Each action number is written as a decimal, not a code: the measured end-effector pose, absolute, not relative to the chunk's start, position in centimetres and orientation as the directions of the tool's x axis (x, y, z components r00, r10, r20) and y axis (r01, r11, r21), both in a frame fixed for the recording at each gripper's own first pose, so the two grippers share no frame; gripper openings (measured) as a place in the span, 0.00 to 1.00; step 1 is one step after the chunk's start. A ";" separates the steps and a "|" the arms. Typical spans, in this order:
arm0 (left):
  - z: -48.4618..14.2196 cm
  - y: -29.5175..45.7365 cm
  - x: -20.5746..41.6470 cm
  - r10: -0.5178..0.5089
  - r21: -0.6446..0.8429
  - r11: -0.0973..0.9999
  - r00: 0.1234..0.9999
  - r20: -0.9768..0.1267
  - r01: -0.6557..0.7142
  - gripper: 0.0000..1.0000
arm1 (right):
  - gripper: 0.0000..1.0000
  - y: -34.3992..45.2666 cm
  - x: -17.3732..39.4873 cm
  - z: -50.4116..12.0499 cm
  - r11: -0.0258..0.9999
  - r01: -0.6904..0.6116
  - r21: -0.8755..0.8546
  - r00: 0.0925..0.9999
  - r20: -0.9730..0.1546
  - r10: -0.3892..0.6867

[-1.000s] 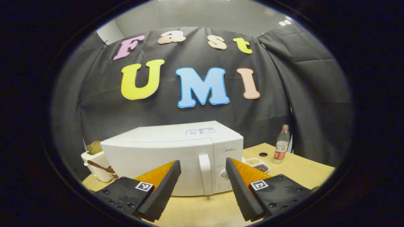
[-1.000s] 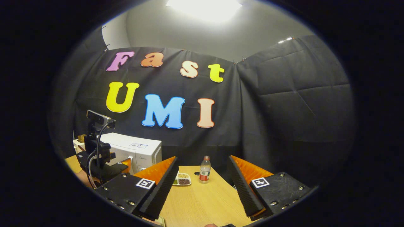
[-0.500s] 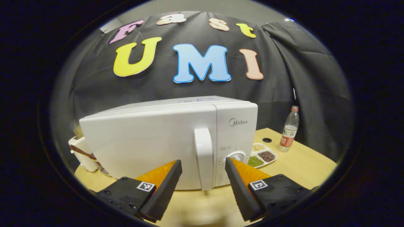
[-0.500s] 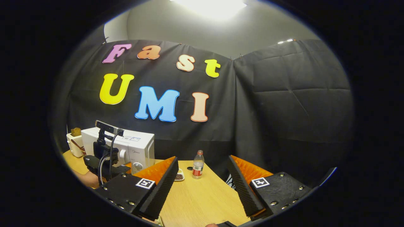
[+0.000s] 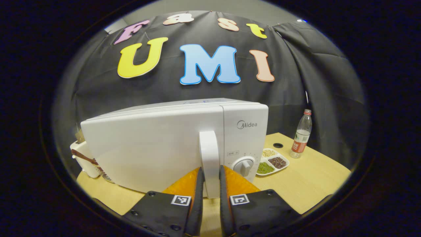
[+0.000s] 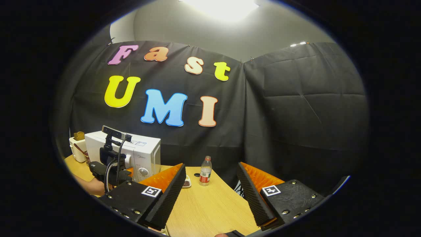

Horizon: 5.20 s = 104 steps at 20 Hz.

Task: Open the microwave oven with the left hand, put the food in, and close the microwave oven.

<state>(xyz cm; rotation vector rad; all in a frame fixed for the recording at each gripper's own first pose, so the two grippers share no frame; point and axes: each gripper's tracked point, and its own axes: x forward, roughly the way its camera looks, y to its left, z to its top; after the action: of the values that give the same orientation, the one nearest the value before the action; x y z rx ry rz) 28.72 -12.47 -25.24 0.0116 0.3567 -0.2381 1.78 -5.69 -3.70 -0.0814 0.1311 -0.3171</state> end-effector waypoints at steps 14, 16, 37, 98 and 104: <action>-24.7 -10.1 21.7 -0.170 -0.005 0.983 0.900 -0.401 0.184 0.11 | 0.96 -5.6 1.8 -3.9 0.982 0.186 -0.023 0.978 -0.094 -0.188; -24.5 -9.3 20.6 -0.145 -0.005 0.988 0.903 -0.405 0.157 0.11 | 0.95 -5.4 1.5 -3.8 0.988 0.151 -0.015 0.985 -0.088 -0.151; -23.9 3.1 8.0 0.111 0.040 0.994 0.890 -0.442 -0.105 0.11 | 0.95 -0.8 -2.4 -3.1 0.986 -0.162 0.027 0.984 -0.068 0.164; -2.7 14.2 -8.5 0.206 -0.040 0.977 0.975 -0.081 -0.210 0.97 | 0.96 14.1 -5.2 -28.7 0.597 -0.801 -0.044 0.455 -0.693 0.559; -2.2 13.4 -8.6 0.228 -0.034 0.972 0.970 -0.083 -0.232 0.97 | 0.94 13.3 -6.1 -31.7 0.530 -0.846 -0.062 0.398 -0.736 0.548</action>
<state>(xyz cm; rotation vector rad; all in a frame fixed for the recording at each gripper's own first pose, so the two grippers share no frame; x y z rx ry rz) -8.65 13.42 -2.23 -0.0438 0.0785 0.2322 -6.06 13.27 -31.69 -0.4705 0.7238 0.9247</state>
